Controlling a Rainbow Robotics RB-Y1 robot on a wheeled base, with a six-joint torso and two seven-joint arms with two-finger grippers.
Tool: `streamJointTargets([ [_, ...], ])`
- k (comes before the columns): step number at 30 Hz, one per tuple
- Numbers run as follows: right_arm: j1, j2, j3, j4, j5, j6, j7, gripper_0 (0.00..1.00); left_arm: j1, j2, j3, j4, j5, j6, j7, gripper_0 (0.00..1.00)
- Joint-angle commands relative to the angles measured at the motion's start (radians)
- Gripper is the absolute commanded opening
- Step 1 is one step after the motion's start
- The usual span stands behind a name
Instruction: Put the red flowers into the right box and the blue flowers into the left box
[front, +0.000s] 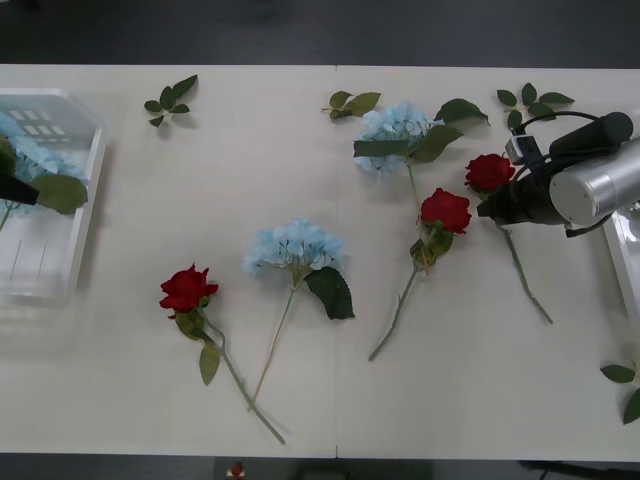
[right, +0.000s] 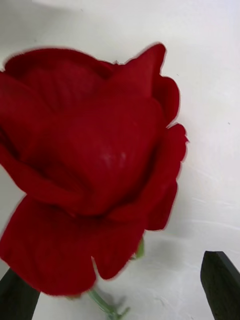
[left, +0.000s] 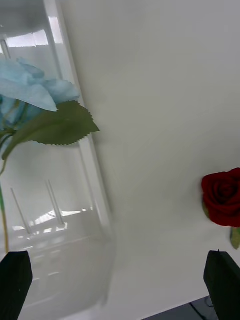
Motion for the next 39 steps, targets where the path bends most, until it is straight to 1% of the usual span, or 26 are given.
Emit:
streamJointTargets([
  [1,-0.024,0.002,-0.004,-0.010,0.013,-0.010,0.045,0.89,0.002,0.038,-0.067,-0.109,0.070,0.056,0.166,1.00],
  [5,-0.024,0.009,-0.004,-0.004,0.013,-0.010,0.050,0.88,0.015,0.038,-0.139,-0.193,0.119,0.063,0.312,1.00],
  [9,-0.024,0.010,0.001,-0.002,0.012,-0.010,0.054,0.88,0.058,0.038,-0.199,-0.322,0.113,0.036,0.418,1.00],
  [14,-0.024,0.010,0.016,0.005,0.004,-0.010,0.053,0.87,0.147,0.038,-0.232,-0.478,0.099,0.008,0.553,1.00],
  [16,-0.026,0.010,0.022,0.010,-0.001,-0.007,0.048,0.87,0.198,0.038,-0.232,-0.538,0.094,0.008,0.606,1.00],
  [18,-0.026,0.010,0.024,0.010,-0.002,0.007,0.050,0.87,0.230,0.037,-0.232,-0.570,0.094,0.008,0.640,1.00],
  [19,-0.027,0.010,0.024,0.009,-0.005,0.019,0.053,0.87,0.264,0.037,-0.232,-0.601,0.093,0.006,0.674,1.00],
  [21,-0.029,0.012,0.024,0.010,-0.007,0.036,0.053,0.87,0.302,0.027,-0.243,-0.639,0.091,0.008,0.726,1.00],
  [26,-0.030,0.015,0.033,0.010,-0.005,0.050,0.054,0.85,0.361,0.015,-0.309,-0.693,0.077,-0.027,0.856,1.00],
  [29,-0.030,0.015,0.041,0.010,-0.002,0.048,0.054,0.81,0.377,0.015,-0.378,-0.715,0.057,-0.078,0.945,1.00],
  [33,-0.030,0.021,0.044,0.010,0.007,0.050,0.056,0.74,0.379,0.015,-0.498,-0.745,-0.038,-0.155,1.054,1.00],
  [39,-0.033,0.024,0.061,0.010,0.021,0.050,0.054,0.56,0.373,0.015,-0.639,-0.747,-0.142,-0.264,1.154,1.00],
])
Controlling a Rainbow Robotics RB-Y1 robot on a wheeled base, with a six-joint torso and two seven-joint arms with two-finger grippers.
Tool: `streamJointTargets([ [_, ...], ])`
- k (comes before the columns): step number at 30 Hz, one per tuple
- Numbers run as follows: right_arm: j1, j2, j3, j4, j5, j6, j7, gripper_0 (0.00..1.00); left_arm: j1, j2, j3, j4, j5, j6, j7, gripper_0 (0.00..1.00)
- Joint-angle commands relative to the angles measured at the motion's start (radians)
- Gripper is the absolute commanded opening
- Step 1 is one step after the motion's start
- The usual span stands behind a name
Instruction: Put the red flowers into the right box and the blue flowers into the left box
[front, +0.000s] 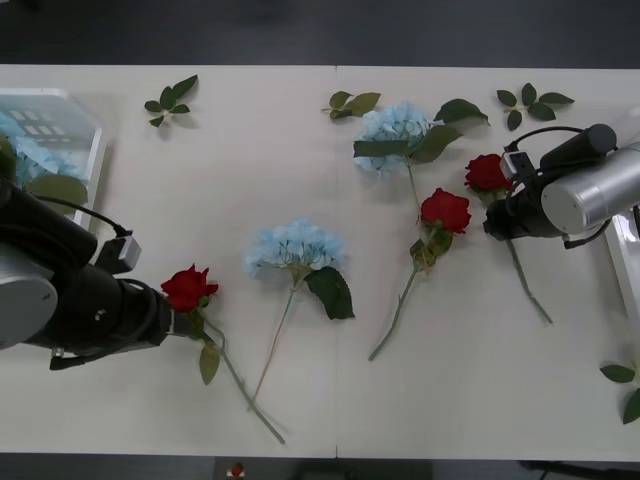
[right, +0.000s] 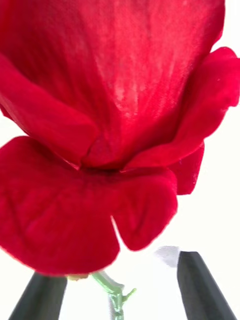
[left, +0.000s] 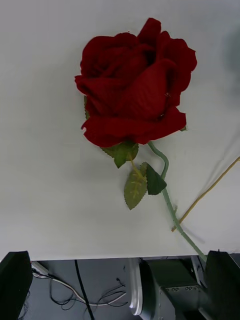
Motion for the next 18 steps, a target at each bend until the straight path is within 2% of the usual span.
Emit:
streamJointTargets([
  [1,-0.035,0.015,0.019,0.002,0.006,0.001,0.051,0.52,-0.017,0.015,-0.075,-0.028,-0.078,-0.066,0.101,1.00],
  [6,-0.038,0.015,0.027,0.002,0.008,0.001,0.050,0.34,-0.053,0.015,-0.219,-0.027,-0.244,-0.114,0.193,1.00],
  [11,-0.041,0.015,0.027,0.002,0.005,0.001,0.050,0.11,-0.099,0.015,-0.357,0.002,-0.357,-0.164,0.296,1.00],
  [14,-0.042,0.015,0.027,0.002,0.003,0.001,0.050,0.03,-0.126,0.015,-0.409,0.033,-0.365,-0.203,0.337,1.00],
  [18,-0.047,0.014,0.027,0.002,-0.002,0.001,0.051,0.00,-0.165,0.014,-0.474,0.099,-0.377,-0.267,0.374,1.00],
])
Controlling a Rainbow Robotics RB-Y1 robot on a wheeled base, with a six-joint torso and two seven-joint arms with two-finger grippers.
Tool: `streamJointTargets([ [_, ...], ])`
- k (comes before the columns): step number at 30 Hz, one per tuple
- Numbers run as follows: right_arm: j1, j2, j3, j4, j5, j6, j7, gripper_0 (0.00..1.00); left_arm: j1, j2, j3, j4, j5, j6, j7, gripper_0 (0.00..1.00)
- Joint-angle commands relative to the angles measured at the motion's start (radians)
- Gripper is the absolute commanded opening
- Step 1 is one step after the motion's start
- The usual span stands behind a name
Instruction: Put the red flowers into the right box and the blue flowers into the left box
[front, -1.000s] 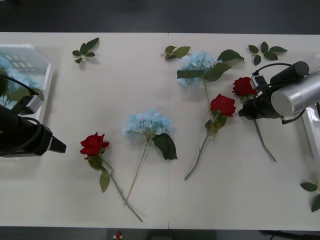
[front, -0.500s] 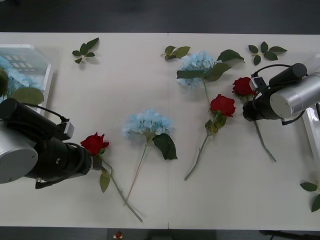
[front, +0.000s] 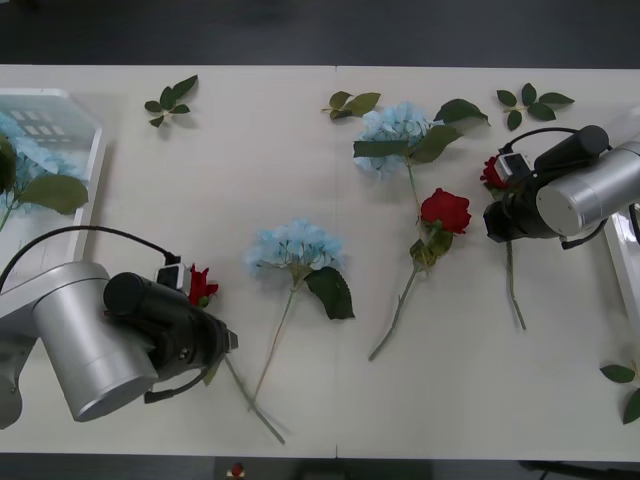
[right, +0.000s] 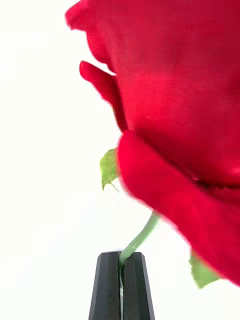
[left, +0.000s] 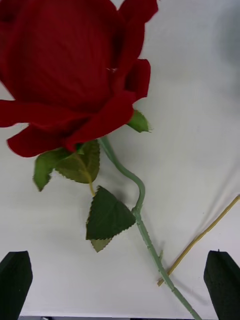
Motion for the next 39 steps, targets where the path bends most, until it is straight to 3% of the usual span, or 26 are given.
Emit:
streamJointTargets([
  [1,-0.030,0.014,-0.008,0.002,-0.004,0.002,0.051,0.00,-0.053,0.011,-0.037,0.068,-0.023,-0.063,0.056,1.00],
  [7,-0.051,-0.012,-0.008,0.000,-0.046,0.000,0.061,0.00,-0.080,-0.029,-0.047,0.156,-0.031,-0.076,0.050,1.00],
  [13,-0.085,-0.109,-0.008,-0.050,-0.152,0.014,0.081,0.00,-0.094,-0.063,-0.073,0.194,-0.060,-0.076,0.047,1.00],
  [23,-0.163,-0.428,-0.015,-0.290,-0.234,0.255,0.087,0.00,-0.096,-0.080,-0.118,0.197,-0.099,-0.073,0.058,1.00],
  [29,-0.163,-0.563,-0.027,-0.288,-0.216,0.304,0.099,0.00,-0.096,-0.081,-0.138,0.212,-0.123,-0.073,0.061,1.00],
  [39,-0.108,-0.546,-0.028,-0.149,0.039,0.255,0.113,0.00,-0.099,-0.104,-0.153,0.241,-0.140,-0.075,0.058,0.56],
])
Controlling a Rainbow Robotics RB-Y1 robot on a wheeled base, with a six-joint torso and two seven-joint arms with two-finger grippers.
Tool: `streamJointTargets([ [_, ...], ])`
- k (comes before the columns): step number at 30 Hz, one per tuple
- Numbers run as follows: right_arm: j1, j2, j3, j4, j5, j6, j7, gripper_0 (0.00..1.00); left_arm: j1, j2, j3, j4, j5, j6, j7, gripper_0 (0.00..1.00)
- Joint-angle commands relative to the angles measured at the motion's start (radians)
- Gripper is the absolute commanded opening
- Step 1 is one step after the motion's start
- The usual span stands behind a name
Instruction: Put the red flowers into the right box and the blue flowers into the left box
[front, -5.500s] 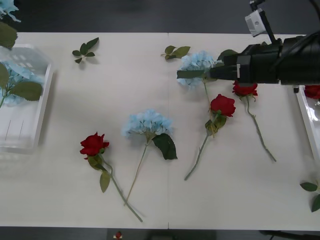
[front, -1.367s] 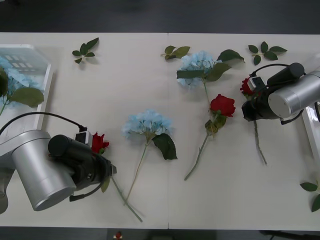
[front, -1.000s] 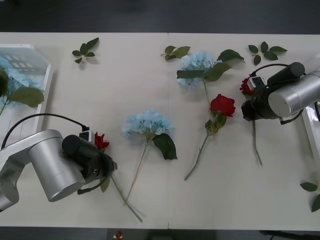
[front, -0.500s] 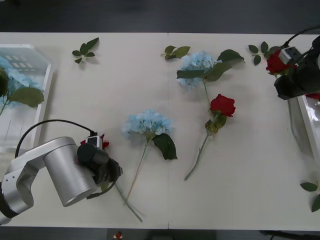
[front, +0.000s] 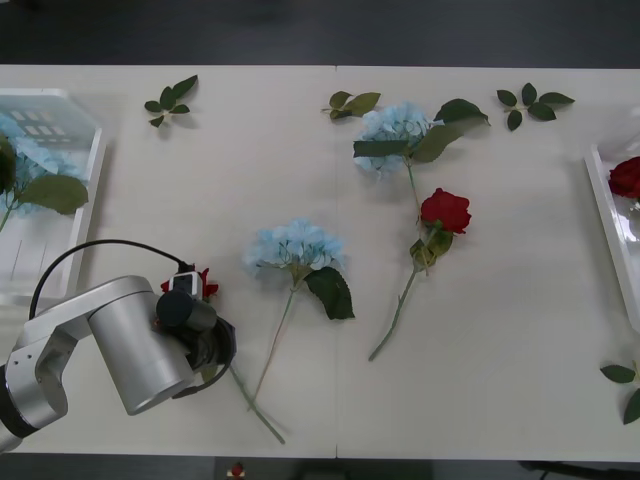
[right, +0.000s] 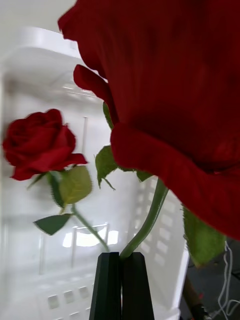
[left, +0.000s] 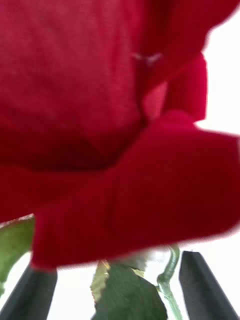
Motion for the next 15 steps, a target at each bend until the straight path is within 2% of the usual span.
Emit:
streamJointTargets([
  [1,0.035,0.036,-0.021,0.071,0.120,-0.062,0.045,0.00,-0.027,-0.030,-0.022,0.024,-0.024,-0.001,0.007,0.54],
  [3,0.049,0.056,-0.022,0.109,0.166,-0.085,0.045,0.00,-0.030,-0.041,-0.024,0.040,-0.033,-0.001,0.004,0.52],
  [5,0.063,0.087,-0.022,0.165,0.215,-0.117,0.045,0.00,-0.039,-0.052,-0.039,0.060,-0.049,-0.003,0.007,0.39],
  [7,0.072,0.117,-0.022,0.220,0.255,-0.151,0.045,0.00,-0.048,-0.061,-0.048,0.073,-0.061,-0.003,0.012,0.08],
  [8,0.078,0.133,-0.022,0.247,0.271,-0.169,0.043,0.00,-0.050,-0.061,-0.047,0.073,-0.061,-0.004,0.014,0.00],
  [15,0.089,0.217,-0.022,0.410,0.340,-0.286,0.038,0.00,-0.050,-0.035,-0.047,0.021,-0.088,0.007,0.011,0.00],
])
